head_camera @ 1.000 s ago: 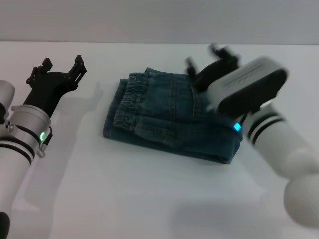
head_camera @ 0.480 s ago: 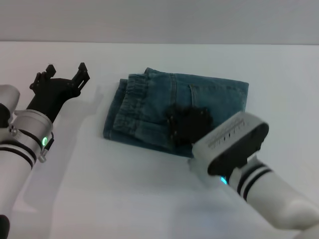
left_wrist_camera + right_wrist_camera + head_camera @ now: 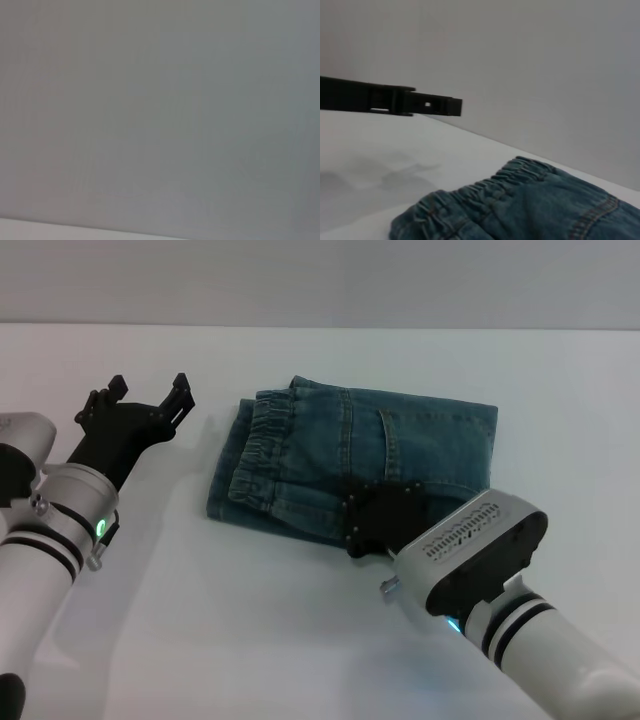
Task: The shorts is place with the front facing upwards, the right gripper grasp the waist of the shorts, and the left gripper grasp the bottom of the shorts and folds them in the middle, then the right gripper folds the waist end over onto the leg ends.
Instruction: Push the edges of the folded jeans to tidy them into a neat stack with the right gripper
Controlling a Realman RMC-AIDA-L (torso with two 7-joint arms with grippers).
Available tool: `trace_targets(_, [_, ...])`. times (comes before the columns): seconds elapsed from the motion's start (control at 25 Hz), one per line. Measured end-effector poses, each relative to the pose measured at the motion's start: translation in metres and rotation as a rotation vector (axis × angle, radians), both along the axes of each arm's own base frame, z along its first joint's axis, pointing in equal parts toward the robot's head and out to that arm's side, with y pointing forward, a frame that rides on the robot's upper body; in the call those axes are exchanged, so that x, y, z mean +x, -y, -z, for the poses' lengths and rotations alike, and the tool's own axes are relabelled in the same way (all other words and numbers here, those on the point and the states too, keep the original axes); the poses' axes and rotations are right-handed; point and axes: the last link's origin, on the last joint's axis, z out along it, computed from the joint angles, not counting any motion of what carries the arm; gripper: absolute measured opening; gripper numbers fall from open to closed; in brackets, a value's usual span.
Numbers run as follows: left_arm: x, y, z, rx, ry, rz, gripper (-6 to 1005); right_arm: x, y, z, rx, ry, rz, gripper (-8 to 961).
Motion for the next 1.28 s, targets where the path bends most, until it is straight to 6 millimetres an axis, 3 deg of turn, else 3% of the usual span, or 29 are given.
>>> trace_targets(0.96, [0.004,-0.005,0.001,-0.009,-0.005,0.007,860,0.036,-0.02,-0.021,0.075,0.032,0.104,-1])
trace_targets(1.28, [0.004,-0.004,0.0,-0.004,-0.002,0.014,860,0.014,-0.006,-0.016,0.075,-0.022,0.016,1])
